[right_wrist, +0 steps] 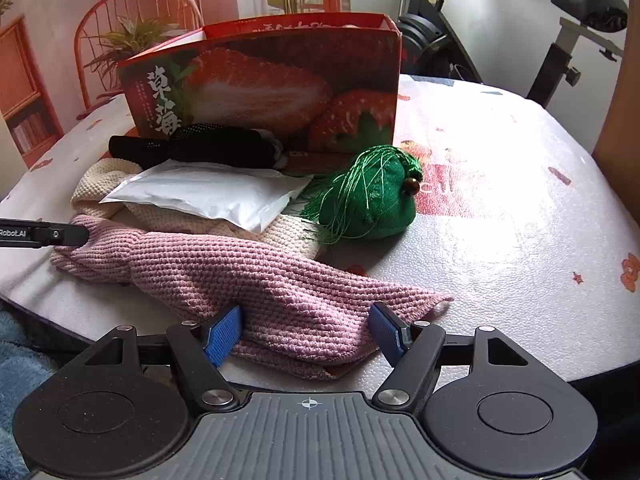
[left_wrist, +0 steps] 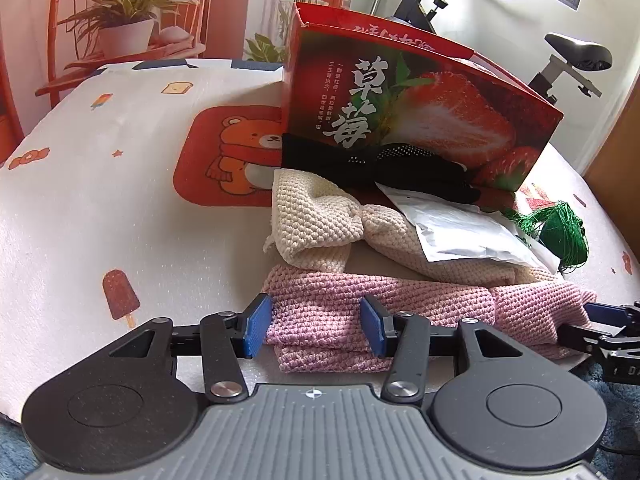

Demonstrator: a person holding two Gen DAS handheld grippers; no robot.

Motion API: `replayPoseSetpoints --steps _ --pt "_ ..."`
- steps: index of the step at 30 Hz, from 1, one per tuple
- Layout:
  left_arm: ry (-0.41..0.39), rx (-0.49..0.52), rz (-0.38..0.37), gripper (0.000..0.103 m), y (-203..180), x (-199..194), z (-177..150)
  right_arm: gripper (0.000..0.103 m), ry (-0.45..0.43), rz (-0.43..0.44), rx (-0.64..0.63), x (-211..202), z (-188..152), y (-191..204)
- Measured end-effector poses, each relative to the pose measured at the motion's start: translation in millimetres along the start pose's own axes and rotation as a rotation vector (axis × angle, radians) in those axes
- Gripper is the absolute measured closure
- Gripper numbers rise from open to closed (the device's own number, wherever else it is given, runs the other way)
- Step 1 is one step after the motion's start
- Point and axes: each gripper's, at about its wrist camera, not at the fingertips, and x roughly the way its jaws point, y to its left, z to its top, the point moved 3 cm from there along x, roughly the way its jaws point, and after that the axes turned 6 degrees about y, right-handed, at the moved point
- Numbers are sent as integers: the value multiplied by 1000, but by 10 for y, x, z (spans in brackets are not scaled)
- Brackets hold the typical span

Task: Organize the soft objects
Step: 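Move both tools down to the pink knitted cloth on the table, then close both tools on the pink knitted cloth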

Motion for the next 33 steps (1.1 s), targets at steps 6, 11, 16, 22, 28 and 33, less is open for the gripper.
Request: replayPoseSetpoints --steps 6,11,16,22,28,33 --pt "-18 -23 -54 42 21 -43 -8 34 4 3 -1 27 -6 3" --pt "-12 -7 -58 42 -21 -21 -14 26 10 1 -33 19 -6 63" --pt "-3 5 -54 42 -28 8 -21 13 35 -22 -89 72 -13 165" --pt "-7 -7 -48 40 -5 4 -14 11 31 -16 -82 89 -8 130" --pt "-23 -27 -24 31 32 -33 -14 9 33 -23 -104 115 -15 154" --pt "-18 -43 -29 29 60 -38 -16 21 24 -14 -100 88 -9 147"
